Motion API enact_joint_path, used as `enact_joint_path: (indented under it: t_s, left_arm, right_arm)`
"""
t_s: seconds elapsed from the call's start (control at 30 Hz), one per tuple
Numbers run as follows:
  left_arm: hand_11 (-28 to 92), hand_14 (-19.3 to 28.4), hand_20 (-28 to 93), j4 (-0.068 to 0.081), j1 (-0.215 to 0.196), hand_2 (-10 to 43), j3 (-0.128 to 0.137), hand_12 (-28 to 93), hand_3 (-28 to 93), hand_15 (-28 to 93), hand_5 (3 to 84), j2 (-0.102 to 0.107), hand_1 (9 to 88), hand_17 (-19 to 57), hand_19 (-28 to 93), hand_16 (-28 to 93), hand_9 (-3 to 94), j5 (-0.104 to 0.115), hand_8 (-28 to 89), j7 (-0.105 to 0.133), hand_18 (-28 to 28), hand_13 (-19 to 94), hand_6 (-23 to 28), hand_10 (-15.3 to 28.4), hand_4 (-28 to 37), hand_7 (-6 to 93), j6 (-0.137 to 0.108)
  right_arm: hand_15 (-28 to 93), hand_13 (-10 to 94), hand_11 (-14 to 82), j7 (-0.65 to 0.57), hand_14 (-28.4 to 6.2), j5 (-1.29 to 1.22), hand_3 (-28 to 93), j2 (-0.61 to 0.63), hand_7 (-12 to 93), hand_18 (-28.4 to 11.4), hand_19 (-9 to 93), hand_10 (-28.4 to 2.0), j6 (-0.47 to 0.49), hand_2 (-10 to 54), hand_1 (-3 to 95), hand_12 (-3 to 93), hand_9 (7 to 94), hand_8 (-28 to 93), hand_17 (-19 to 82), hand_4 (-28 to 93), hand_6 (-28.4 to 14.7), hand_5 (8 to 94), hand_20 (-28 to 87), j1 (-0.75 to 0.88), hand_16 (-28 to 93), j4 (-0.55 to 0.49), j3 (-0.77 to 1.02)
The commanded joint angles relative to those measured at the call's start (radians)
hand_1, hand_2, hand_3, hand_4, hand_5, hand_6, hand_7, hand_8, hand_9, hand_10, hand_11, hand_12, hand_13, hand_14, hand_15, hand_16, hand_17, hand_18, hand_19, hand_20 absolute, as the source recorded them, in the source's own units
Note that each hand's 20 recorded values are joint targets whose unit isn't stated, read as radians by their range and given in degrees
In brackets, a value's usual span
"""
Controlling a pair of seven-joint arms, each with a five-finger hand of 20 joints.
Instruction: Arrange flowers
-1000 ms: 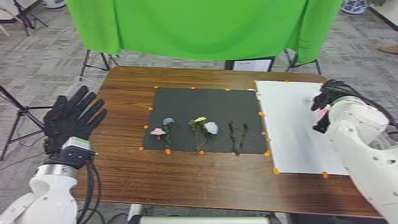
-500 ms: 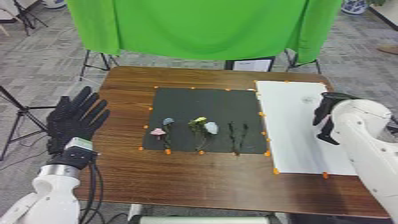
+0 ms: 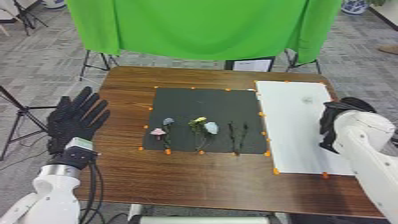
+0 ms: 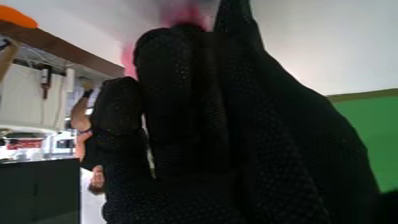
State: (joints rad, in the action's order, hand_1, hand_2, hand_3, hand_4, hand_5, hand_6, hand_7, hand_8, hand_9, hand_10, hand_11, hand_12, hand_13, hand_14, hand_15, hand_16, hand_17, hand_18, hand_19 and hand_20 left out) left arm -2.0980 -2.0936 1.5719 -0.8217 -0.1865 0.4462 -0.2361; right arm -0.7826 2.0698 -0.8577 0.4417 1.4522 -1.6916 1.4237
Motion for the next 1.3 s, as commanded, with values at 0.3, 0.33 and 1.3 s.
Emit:
enact_joint_path:
  t_s: [0.3,0.33,1.3]
  left_arm:
    - [14,15.7,9,0.0,-0.003,14.9,0.006,11,71,26,39.7,-0.012,23.3,-5.8,28,-5,30.6,0.004,-7,-0.027,13.8,20,8.3,13.9,-28.3,8.7,0.031]
    - [14,15.6,9,0.0,-0.003,14.9,0.005,11,71,26,39.7,-0.016,23.4,-5.8,28,-5,30.6,0.005,-7,-0.03,13.8,20,8.3,14.0,-28.3,8.7,0.032]
    - [14,15.7,9,0.001,-0.01,15.0,0.02,11,71,26,39.8,-0.028,23.5,-5.8,28,-5,30.5,-0.011,-7,-0.06,13.8,20,8.4,14.1,-28.3,8.5,0.04]
  right_arm:
    - [51,76,13.0,0.116,-7.2,0.093,71,0.059,32,-20.3,82,-8.2,-0.28,-9.5,61.6,47.4,85.8,3,43,-28,-1.2,74.9,38,0.196,40,-0.277,0.042]
    - [51,76,12.9,0.11,-7.2,0.106,71,0.063,32,-20.1,82,-8.3,-0.284,-9.5,61.6,47.8,85.9,4,43,-28,-1.3,75.2,38,0.193,40,-0.283,0.038]
    - [41,71,11.0,-0.146,-6.2,0.038,68,0.029,14,-21.0,86,-18.2,-0.002,-9.5,57.5,12.5,57.3,-11,42,-28,-6.2,55.3,29,0.144,34,-0.12,-0.024]
